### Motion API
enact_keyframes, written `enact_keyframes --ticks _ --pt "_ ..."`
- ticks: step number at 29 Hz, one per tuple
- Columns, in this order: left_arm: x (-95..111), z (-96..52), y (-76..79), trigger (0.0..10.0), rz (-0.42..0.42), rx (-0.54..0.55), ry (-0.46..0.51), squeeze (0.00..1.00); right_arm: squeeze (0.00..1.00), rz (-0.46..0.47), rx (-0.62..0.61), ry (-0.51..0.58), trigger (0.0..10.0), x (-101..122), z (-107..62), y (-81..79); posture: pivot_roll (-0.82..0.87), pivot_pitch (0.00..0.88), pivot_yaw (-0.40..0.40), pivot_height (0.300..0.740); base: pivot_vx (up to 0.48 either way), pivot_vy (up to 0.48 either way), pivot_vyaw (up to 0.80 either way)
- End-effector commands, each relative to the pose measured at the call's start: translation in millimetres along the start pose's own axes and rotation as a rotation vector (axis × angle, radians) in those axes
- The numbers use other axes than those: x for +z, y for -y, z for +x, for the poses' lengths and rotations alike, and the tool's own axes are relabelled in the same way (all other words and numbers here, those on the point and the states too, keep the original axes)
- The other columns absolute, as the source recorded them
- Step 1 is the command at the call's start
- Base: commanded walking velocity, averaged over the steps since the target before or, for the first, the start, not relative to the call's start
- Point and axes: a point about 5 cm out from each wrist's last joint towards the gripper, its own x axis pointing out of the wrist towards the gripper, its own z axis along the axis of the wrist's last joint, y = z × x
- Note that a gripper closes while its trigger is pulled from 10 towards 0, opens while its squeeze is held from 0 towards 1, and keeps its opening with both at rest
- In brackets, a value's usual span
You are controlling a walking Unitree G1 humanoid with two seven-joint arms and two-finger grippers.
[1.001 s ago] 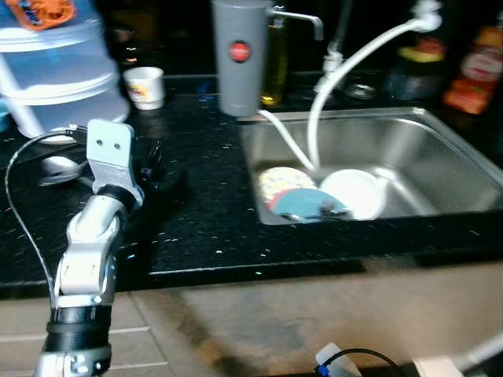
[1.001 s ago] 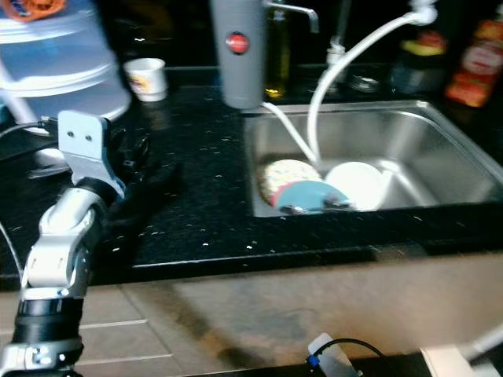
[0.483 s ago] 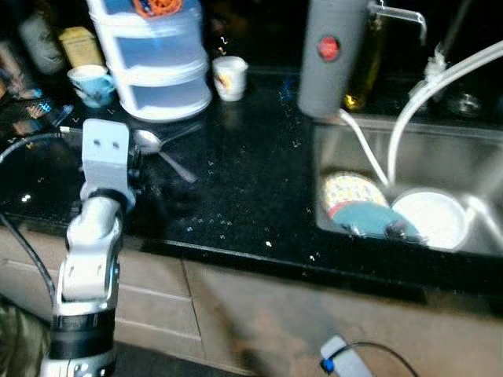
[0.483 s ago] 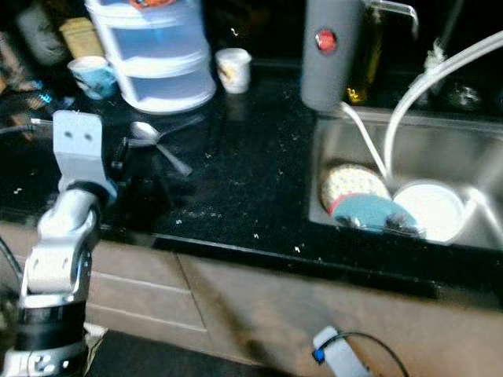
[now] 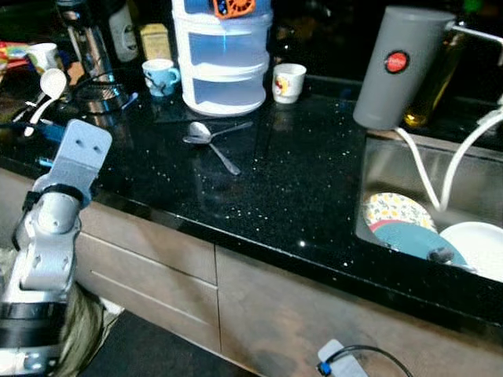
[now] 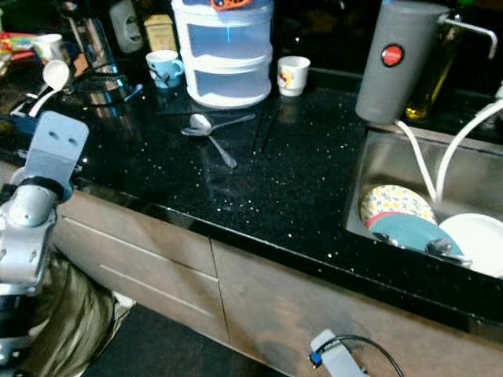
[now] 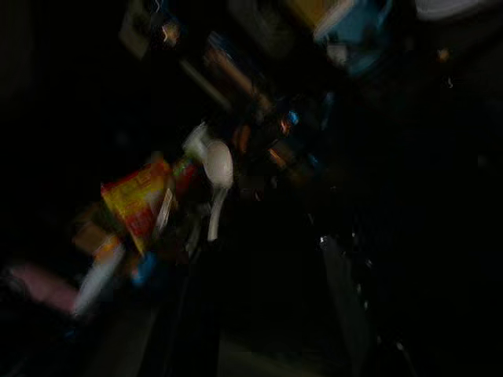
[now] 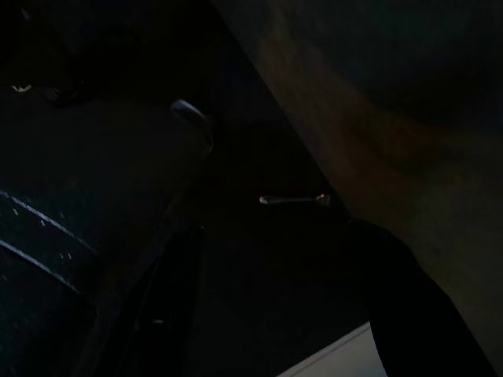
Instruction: Kitchen organization
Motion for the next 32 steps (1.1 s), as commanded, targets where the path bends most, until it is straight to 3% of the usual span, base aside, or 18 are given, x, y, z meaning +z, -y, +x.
enact_keyframes --ticks 1,3,7,10,17,19,21,26,32 --pt "-6 7.3 -7.7 10.0 0.122 -0.017 0.011 0.0 0.0 0.003 -0.005 0.003 10.0 1 0.5 -0.6 0.03 0.0 -0.003 0.74 0.0 0.0 0.0" --pt "-6 7.3 -7.7 10.0 0.122 -0.017 0.011 0.0 0.0 0.003 -0.005 0.003 10.0 1 0.5 -0.6 0.03 0.0 -0.003 0.74 0.0 0.0 0.0" --pt "-4 24.0 -8.8 10.0 0.281 -0.091 0.09 0.0 0.0 -0.004 -0.01 -0.003 10.0 0 0.2 -0.1 0.02 0.0 -0.011 0.74 0.0 0.0 0.0" --pt "-3 34.0 -3.8 10.0 0.343 -0.136 0.108 0.0 0.0 -0.007 -0.011 -0.005 10.0 -1 -0.1 0.0 0.0 0.0 -0.005 0.74 0.0 0.0 0.0" --pt "-2 48.3 21.1 10.0 0.329 -0.302 0.133 0.0 0.0 -0.002 -0.024 -0.008 10.0 -6 -1.2 0.6 -0.04 0.01 0.007 0.74 0.0 0.0 0.0" --pt "-2 48.3 21.1 10.0 0.329 -0.302 0.133 0.0 0.0 -0.002 -0.024 -0.008 10.0 -6 -1.2 0.6 -0.04 0.01 0.007 0.74 0.0 0.0 0.0" --pt "0 52.4 29.9 10.0 0.307 -0.392 0.128 0.0 0.0 0.001 -0.033 -0.012 10.0 -11 -2.4 0.9 -0.06 0.041 0.009 0.74 0.0 0.0 0.0" --pt "6 55.4 32.5 10.0 0.278 -0.45 0.132 0.0 0.0 -0.001 -0.036 -0.023 10.0 -16 -3.7 1.3 -0.06 0.063 0.0 0.74 0.0 0.0 0.0" --pt "13 59.0 33.4 10.0 0.306 -0.477 0.147 0.0 0.0 -0.006 -0.033 -0.031 10.0 -20 -4.7 1.2 -0.07 0.081 -0.002 0.74 0.0 0.0 0.0"
